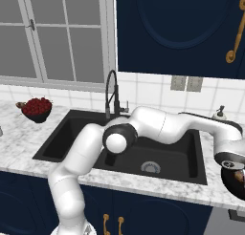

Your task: Pick the mushroom from the sink and place it in the bowl. Then pick the bowl and place it in the microwave. Then close the microwave door and press the start button.

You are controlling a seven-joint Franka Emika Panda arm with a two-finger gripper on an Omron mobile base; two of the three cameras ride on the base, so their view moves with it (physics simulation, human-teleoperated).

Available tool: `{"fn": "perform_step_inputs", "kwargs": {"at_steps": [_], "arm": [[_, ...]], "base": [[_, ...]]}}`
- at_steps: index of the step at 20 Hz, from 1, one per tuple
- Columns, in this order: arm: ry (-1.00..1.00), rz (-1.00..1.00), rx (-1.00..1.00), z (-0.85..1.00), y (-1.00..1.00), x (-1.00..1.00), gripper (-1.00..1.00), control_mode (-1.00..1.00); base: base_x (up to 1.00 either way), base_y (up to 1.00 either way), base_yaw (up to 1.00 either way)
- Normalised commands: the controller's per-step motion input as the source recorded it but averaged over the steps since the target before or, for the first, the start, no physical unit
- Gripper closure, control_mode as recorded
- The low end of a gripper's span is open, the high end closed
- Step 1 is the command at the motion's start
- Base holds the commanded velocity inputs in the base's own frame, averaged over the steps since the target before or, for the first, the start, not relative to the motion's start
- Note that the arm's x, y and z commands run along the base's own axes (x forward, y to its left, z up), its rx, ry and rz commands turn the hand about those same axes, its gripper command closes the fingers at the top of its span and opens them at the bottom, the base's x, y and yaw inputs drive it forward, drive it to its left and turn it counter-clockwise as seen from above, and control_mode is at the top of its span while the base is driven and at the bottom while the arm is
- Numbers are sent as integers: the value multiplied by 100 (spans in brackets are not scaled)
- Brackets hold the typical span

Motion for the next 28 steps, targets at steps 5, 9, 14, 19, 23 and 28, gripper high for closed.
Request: {"fn": "perform_step_inputs", "kwargs": {"at_steps": [5, 9, 14, 19, 23, 28], "arm": [[11, -8, 3, -11, 0, -8, -100, -100], [8, -9, 2, -13, 0, 0, -100, -100], [7, -7, 3, -9, 3, 0, -100, -100], [2, -2, 5, -12, 0, 5, -100, -100], [0, 0, 8, -16, 0, 22, -100, -100], [0, 0, 6, -25, -1, 8, -100, -100]], "base": [[0, 0, 0], [0, 0, 0], [0, 0, 0], [0, 0, 0], [0, 0, 0], [0, 0, 0]]}}
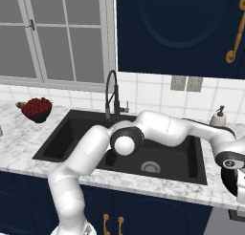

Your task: Pick the mushroom from the sink and place it in the bowl. Then pick the bowl and place it in the microwave. Then close the microwave door and press the start button.

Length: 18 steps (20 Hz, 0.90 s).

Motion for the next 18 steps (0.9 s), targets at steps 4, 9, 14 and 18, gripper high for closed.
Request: {"fn": "perform_step_inputs", "kwargs": {"at_steps": [4, 9, 14, 18], "arm": [[0, 0, 2, -38, -1, 0, -100, -100], [0, 0, 0, -25, 0, 0, 100, -100], [-2, 0, 0, -1, 1, -6, 100, -100], [-9, 0, 0, 24, 24, -42, 100, -100]], "base": [[0, 0, 0], [0, 0, 0], [0, 0, 0], [0, 0, 0]]}}
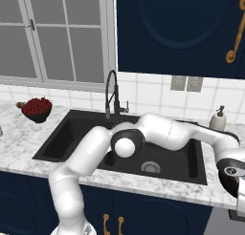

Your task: Pick the mushroom from the sink and place it in the bowl. Then pick the bowl and place it in the microwave. Then close the microwave door and press the start button.

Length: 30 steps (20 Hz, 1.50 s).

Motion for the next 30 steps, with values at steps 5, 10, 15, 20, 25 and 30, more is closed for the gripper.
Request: {"fn": "perform_step_inputs", "kwargs": {"at_steps": [5, 10, 15, 20, 25, 30], "arm": [[-10, 0, 0, 88, 61, -54, 100, -100], [-10, 0, 0, 88, 98, -29, 100, -100], [-12, 0, 0, 70, 100, -13, 100, -100], [-12, 0, -1, 71, 100, -4, 100, -100], [-11, 1, -8, 66, 99, -2, 100, -100], [-2, 8, -14, 54, 90, -12, 100, -100]], "base": [[0, 0, 0], [0, 0, 0], [0, 0, 0], [0, 0, 0], [0, 0, 0], [0, 0, 0]]}}
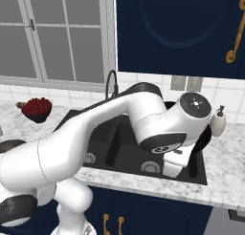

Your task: Pick the mushroom from the sink and place it in the bowl. Then pick the bowl and place it in the microwave. Then close the microwave door and press the start button.

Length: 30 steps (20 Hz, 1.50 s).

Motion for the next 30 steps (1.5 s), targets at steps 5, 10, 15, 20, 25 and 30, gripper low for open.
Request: {"fn": "perform_step_inputs", "kwargs": {"at_steps": [5, 10, 15, 20, 25, 30], "arm": [[0, 12, -15, 50, 97, -19, 100, -100], [0, 16, -11, 46, 89, -28, 100, -100], [2, 14, -6, 3, 50, -17, 100, -100], [0, 5, -3, -3, 14, -2, 100, 100], [0, 0, 0, 0, 0, 0, 100, 100], [0, 0, 0, 0, 0, 0, 100, 100]], "base": [[0, 0, 0], [0, 0, 0], [0, 0, 0], [-4, 1, -1], [-34, 6, -49], [-14, 0, -82]]}}
